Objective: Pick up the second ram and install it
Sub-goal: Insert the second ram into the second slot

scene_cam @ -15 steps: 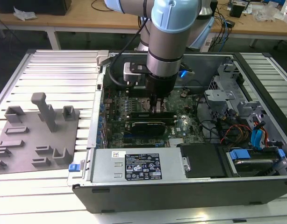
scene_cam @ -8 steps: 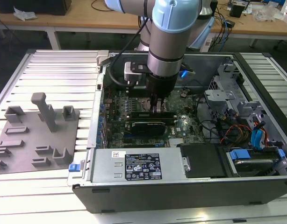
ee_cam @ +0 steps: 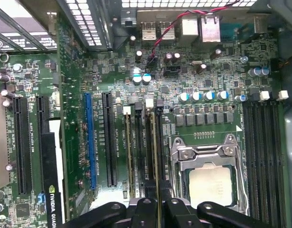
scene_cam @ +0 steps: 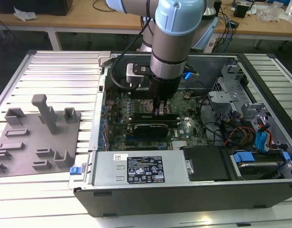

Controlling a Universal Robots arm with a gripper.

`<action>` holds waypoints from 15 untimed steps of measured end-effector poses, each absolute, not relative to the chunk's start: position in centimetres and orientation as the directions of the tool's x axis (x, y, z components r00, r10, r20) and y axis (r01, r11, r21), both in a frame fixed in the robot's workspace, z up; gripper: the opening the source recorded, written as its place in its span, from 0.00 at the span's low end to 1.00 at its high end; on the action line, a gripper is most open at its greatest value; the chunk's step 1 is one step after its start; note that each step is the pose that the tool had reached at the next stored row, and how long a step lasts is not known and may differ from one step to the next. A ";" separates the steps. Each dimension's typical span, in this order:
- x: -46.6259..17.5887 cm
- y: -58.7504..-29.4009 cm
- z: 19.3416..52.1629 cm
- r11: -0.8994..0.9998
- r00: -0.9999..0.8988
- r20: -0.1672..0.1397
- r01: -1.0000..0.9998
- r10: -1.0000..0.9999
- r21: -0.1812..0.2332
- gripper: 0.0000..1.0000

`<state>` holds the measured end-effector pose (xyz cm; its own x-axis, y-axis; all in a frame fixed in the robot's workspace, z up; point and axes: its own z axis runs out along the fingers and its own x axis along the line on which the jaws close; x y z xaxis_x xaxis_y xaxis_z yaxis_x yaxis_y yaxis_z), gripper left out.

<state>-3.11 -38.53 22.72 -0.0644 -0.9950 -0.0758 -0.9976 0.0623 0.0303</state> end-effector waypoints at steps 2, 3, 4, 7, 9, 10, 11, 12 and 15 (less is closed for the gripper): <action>-3.1 -38.5 22.7 0.061 -0.063 -0.076 -0.998 -0.995 0.030 0.14; -3.1 -38.5 22.7 0.059 -0.062 -0.076 -0.998 -0.995 0.030 0.14; -3.1 -38.5 22.7 0.058 -0.060 -0.076 -0.998 -0.995 0.030 0.14; -3.1 -38.5 22.7 0.048 -0.050 -0.076 -0.998 -0.996 0.030 0.14; -3.1 -38.5 22.7 0.041 -0.043 -0.076 -0.999 -0.996 0.030 0.14; -3.1 -38.5 22.7 0.041 -0.043 -0.076 -0.999 -0.996 0.030 0.14; -3.1 -38.5 22.6 0.041 -0.043 -0.076 -0.999 -0.996 0.030 0.14; -3.1 -38.5 22.6 0.041 -0.043 -0.077 -0.999 -0.996 0.030 0.14; -3.1 -38.5 22.5 0.041 -0.043 -0.077 -0.999 -0.996 0.030 0.14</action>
<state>-3.10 -38.50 22.52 -0.0431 -0.9961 -0.0774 -0.9987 0.0409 0.0305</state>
